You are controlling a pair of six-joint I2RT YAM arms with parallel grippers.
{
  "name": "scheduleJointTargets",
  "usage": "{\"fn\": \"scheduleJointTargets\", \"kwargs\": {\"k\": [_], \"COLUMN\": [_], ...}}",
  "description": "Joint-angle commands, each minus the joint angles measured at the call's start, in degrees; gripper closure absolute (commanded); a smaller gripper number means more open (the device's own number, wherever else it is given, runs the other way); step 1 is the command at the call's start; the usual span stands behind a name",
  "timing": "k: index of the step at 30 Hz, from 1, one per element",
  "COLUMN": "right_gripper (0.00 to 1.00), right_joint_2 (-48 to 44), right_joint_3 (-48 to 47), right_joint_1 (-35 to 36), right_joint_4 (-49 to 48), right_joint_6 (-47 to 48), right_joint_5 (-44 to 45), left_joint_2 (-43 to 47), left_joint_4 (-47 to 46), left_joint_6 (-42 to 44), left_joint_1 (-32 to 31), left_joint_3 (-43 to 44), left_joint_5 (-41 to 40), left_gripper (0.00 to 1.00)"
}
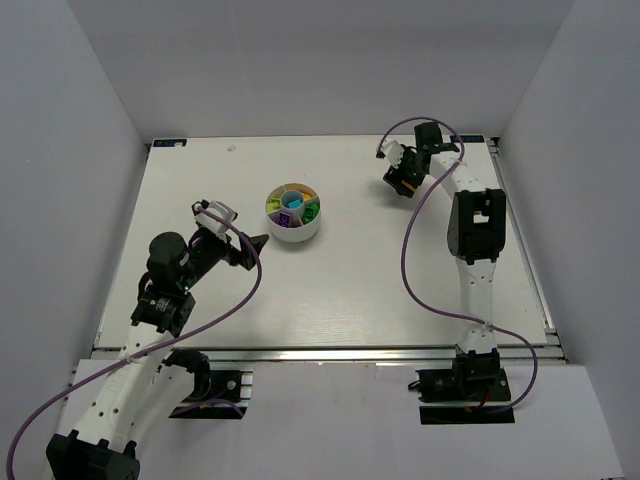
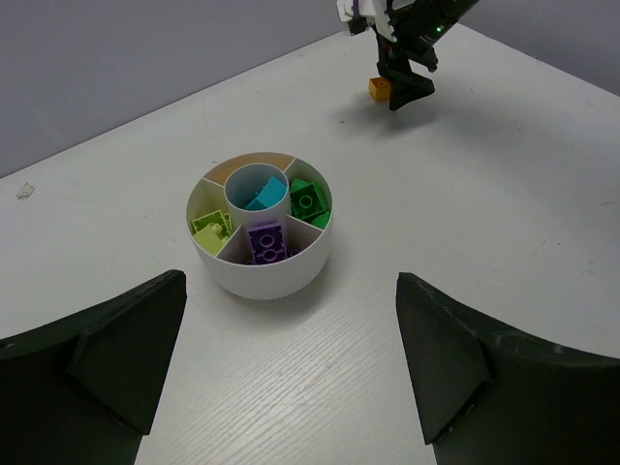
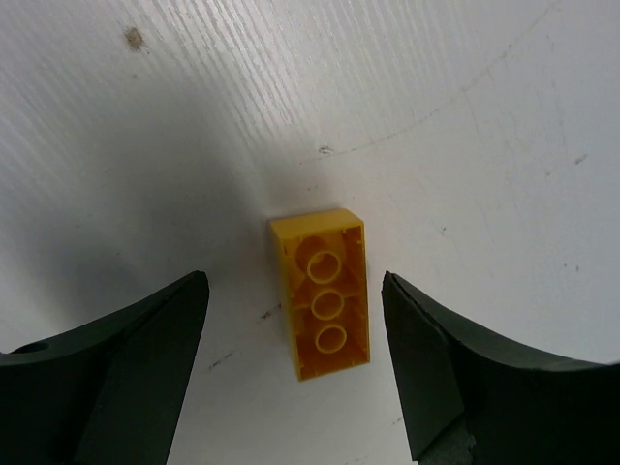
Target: Sort the legos into containers by color
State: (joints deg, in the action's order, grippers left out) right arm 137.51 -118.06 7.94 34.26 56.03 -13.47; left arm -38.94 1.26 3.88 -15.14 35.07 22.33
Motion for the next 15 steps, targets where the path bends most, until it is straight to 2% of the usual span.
{"fn": "scheduleJointTargets", "kwargs": {"k": [1, 11, 14, 15], "right_gripper": [0.23, 0.25, 0.3, 0.35], "right_joint_2": [3.02, 4.69, 5.05, 5.39], "right_joint_3": [-4.71, -4.99, -5.25, -5.42], "right_joint_1": [-0.12, -0.39, -0.91, -0.83], "right_joint_4": [-0.6, -3.15, -0.52, 0.71], "right_joint_6": [1.63, 0.13, 0.65, 1.01], "right_joint_5": [-0.85, -0.76, -2.16, -2.6], "left_joint_2": [0.18, 0.0, 0.0, 0.0], "left_joint_4": [-0.82, -0.82, -0.82, -0.82], "left_joint_6": [0.6, 0.95, 1.04, 1.04], "left_joint_1": [-0.24, -0.24, -0.24, -0.24], "left_joint_3": [-0.44, -0.53, -0.53, -0.53], "left_joint_5": [1.14, 1.14, 1.14, 1.14], "left_gripper": [0.02, 0.02, 0.02, 0.02]}}
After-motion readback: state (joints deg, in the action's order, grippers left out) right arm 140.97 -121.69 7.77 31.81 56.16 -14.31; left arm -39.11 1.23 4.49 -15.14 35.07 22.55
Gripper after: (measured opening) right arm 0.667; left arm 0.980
